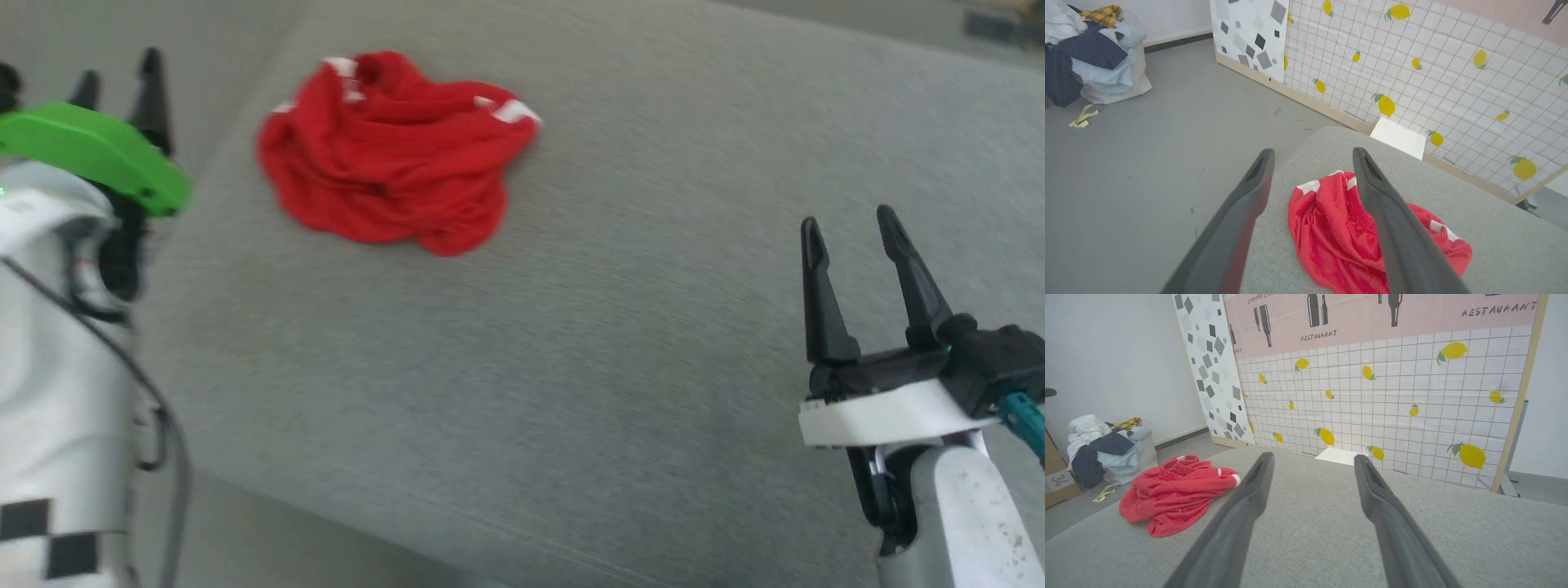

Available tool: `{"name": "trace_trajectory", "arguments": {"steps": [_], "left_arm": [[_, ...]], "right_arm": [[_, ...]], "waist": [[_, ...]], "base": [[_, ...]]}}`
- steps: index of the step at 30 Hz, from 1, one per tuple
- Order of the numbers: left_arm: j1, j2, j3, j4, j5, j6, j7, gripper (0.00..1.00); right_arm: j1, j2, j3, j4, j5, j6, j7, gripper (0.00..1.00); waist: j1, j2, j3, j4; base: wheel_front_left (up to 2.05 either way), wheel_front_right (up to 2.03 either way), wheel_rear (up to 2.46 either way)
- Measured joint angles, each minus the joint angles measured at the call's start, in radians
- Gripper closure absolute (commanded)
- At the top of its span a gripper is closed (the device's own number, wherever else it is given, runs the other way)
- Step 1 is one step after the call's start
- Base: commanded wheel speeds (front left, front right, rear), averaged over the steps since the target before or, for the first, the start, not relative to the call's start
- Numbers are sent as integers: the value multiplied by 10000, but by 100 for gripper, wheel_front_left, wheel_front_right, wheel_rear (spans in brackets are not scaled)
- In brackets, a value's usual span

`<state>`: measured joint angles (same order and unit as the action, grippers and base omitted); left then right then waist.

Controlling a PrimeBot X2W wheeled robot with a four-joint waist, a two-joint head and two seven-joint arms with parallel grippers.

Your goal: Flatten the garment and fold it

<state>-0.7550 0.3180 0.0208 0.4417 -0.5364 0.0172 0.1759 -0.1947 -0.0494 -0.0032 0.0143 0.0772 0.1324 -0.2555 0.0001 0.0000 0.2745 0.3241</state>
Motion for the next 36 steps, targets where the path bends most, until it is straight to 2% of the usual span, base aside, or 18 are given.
{"name": "trace_trajectory", "arguments": {"steps": [5,15,21,22,23,24,26,29,36], "left_arm": [[-423,980,631,414,-426,614,2042,0],[26,1914,1158,84,-1103,2451,6117,0],[1218,2389,1145,-922,-1126,3150,7770,0],[1348,2435,1233,-1156,-1191,3241,7960,13],[1468,2483,1302,-1371,-1233,3289,8055,52],[1618,2546,1352,-1620,-1239,3315,8086,100],[1868,2587,1367,-2082,-1225,3258,7925,100],[2089,2479,1312,-2443,-918,3058,6799,100],[1796,2612,1076,-2529,817,2079,1513,100]], "right_arm": [[-357,0,52,-63,261,0,-4,0],[-511,-12,-38,-284,708,0,-4,0],[-527,-13,-4,-305,838,0,-4,0],[-527,-15,-2,-301,838,0,-4,0],[-528,-13,0,-297,838,0,-4,0],[-529,-15,6,-297,838,0,-4,0],[-529,-17,-6,-288,836,0,-4,0],[-526,-17,-42,-265,826,0,-4,0],[-420,-15,-104,-63,794,0,-4,0]], "waist": [[1,0,719,-1126],[1,0,2068,-2925],[-1,1,2632,-3612],[-1,1,2698,-3701],[-1,1,2738,-3767],[-1,1,2768,-3833],[-1,1,2752,-3909],[-1,0,2604,-3933],[-1,0,1796,-3788]], "base": [[0,0,0],[0,0,0],[0,0,0],[0,0,0],[0,0,0],[0,0,0],[0,0,0],[0,0,0],[0,0,0]]}}
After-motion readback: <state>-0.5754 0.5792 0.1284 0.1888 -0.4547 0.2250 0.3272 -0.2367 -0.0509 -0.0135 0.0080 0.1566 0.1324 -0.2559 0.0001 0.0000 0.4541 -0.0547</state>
